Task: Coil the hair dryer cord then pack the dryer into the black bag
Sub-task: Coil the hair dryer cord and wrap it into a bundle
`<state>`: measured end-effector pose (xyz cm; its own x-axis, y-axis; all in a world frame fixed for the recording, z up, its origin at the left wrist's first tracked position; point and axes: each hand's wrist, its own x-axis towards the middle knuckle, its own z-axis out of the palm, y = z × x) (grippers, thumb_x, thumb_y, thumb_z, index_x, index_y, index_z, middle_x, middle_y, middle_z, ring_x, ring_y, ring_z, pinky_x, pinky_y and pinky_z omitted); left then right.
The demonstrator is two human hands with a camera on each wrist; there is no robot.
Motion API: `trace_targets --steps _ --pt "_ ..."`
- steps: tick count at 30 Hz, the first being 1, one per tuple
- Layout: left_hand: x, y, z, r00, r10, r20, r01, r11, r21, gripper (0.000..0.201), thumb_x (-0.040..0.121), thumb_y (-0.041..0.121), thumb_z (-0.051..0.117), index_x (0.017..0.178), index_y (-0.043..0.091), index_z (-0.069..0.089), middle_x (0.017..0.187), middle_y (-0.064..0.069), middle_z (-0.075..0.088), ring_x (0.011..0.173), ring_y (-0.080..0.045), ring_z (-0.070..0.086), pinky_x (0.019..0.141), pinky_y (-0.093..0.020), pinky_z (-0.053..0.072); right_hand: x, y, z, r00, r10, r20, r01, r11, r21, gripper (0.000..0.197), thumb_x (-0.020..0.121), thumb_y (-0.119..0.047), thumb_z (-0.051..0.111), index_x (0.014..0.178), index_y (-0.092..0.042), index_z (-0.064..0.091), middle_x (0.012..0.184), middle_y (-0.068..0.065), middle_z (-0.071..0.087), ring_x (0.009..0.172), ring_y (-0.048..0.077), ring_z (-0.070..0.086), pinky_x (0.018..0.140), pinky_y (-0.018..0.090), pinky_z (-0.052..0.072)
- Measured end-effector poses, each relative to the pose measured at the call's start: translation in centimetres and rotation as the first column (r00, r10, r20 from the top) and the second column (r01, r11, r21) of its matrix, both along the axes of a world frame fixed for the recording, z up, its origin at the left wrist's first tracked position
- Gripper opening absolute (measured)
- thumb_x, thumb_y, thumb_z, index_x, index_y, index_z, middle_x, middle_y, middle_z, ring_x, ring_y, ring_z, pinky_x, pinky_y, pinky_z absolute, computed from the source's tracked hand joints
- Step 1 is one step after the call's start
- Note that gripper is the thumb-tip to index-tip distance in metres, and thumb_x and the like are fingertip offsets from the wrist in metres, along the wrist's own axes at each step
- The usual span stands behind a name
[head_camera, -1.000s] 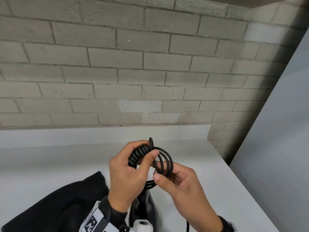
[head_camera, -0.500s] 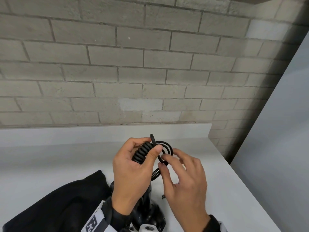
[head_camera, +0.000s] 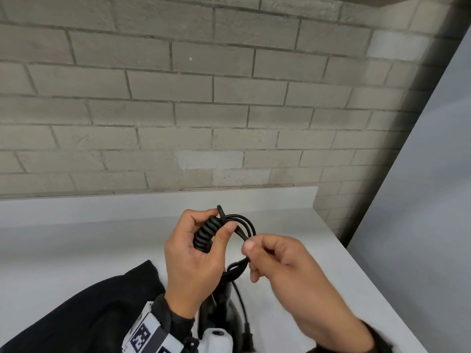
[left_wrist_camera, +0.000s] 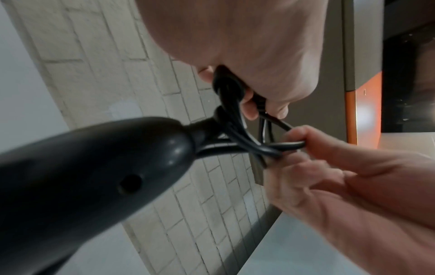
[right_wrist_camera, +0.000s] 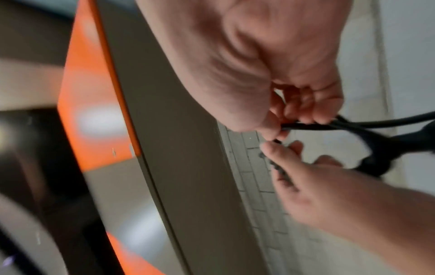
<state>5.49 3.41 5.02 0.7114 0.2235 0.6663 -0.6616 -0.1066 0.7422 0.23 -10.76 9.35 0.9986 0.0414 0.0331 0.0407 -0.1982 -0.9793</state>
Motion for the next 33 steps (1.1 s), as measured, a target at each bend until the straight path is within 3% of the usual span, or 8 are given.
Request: trace_targets --steps 5,12,17,19,22,24,29,33 --pt "-0.1 -0.1 -0.5 0.999 0.033 0.029 -0.034 0.998 0.059 0.03 0.08 0.055 0.071 0.099 0.033 0.061 0.09 0.008 0.072 0.086 -0.021 0.071 0.076 -0.046 0.058 0.5 -1.6 1.4 0.973 0.188 -0.136 -0.116 0.902 0.415 0.035 0.085 -0.028 0.065 0.056 -0.014 0.052 0.065 0.004 0.047 0.066 0.021 0.048 0.066 0.031 0.046" --pt "0.4 0.3 0.2 0.998 0.036 0.048 -0.04 0.997 0.071 0.042 0.084 0.04 0.067 0.124 0.028 0.06 0.078 0.007 0.064 0.064 -0.01 0.061 0.063 -0.021 0.051 -0.6 -2.0 -1.1 0.968 0.225 0.108 -0.24 0.958 0.158 0.009 0.086 -0.013 0.068 0.093 -0.007 0.065 0.099 0.015 0.069 0.089 0.014 0.063 0.082 0.022 0.051" --pt "0.8 0.6 -0.1 0.998 -0.001 0.058 -0.004 0.997 0.08 0.027 0.086 0.033 0.067 0.112 0.029 0.067 0.1 0.021 0.071 0.089 -0.004 0.069 0.079 -0.012 0.05 -0.7 -1.2 -2.9 0.982 0.128 0.138 -0.164 0.94 0.298 0.012 0.085 -0.023 0.067 0.092 -0.016 0.072 0.075 0.006 0.068 0.081 0.015 0.064 0.081 0.022 0.05" --pt "1.0 0.7 -0.4 0.999 -0.033 0.034 0.031 0.999 0.041 0.025 0.085 0.034 0.067 0.11 0.028 0.068 0.101 0.02 0.072 0.092 -0.005 0.069 0.08 -0.011 0.049 -0.7 -1.3 -2.8 0.981 0.183 0.066 -0.19 0.827 0.53 0.024 0.079 -0.027 0.071 0.093 -0.007 0.073 0.061 0.005 0.055 0.068 0.019 0.059 0.074 0.025 0.052" --pt "1.2 0.7 -0.6 0.999 -0.044 0.022 0.043 0.998 0.049 0.025 0.085 0.037 0.067 0.108 0.029 0.069 0.099 0.017 0.073 0.089 -0.01 0.07 0.079 -0.015 0.051 -0.4 -2.2 -2.3 0.955 0.278 -0.103 -0.083 0.583 0.808 0.035 0.07 -0.023 0.081 0.094 0.001 0.072 0.049 -0.004 0.033 0.043 0.011 0.038 0.037 0.02 0.036" --pt "1.3 0.8 -0.7 0.999 -0.042 0.015 0.042 0.998 0.04 0.024 0.085 0.037 0.067 0.107 0.027 0.07 0.099 0.017 0.073 0.089 -0.008 0.07 0.079 -0.013 0.05 -0.5 -2.6 -2.4 0.93 0.34 -0.14 -0.089 0.577 0.812 0.034 0.07 -0.025 0.083 0.092 -0.002 0.072 0.049 -0.006 0.029 0.037 0.005 0.028 0.032 0.014 0.02" --pt "1.7 1.7 -0.6 1.0 -0.012 -0.005 0.012 1.0 -0.018 0.026 0.083 0.039 0.066 0.102 0.023 0.069 0.097 0.019 0.072 0.085 -0.001 0.068 0.076 -0.009 0.049 -1.0 -2.9 -5.3 0.968 0.232 0.095 -0.25 0.893 0.374 0.037 0.066 -0.046 0.085 0.067 -0.017 0.062 0.052 -0.001 0.051 0.067 0.029 0.055 0.062 0.029 0.04" --pt "1.6 2.1 -0.7 1.0 0.001 0.006 -0.001 1.0 -0.006 0.025 0.083 0.039 0.066 0.102 0.022 0.069 0.097 0.016 0.071 0.085 0.0 0.068 0.076 -0.009 0.049 -1.1 -2.4 -9.0 0.944 0.281 0.171 -0.325 0.723 0.61 0.023 0.079 -0.021 0.082 0.078 -0.017 0.059 0.063 -0.001 0.057 0.082 0.031 0.067 0.096 0.045 0.047"
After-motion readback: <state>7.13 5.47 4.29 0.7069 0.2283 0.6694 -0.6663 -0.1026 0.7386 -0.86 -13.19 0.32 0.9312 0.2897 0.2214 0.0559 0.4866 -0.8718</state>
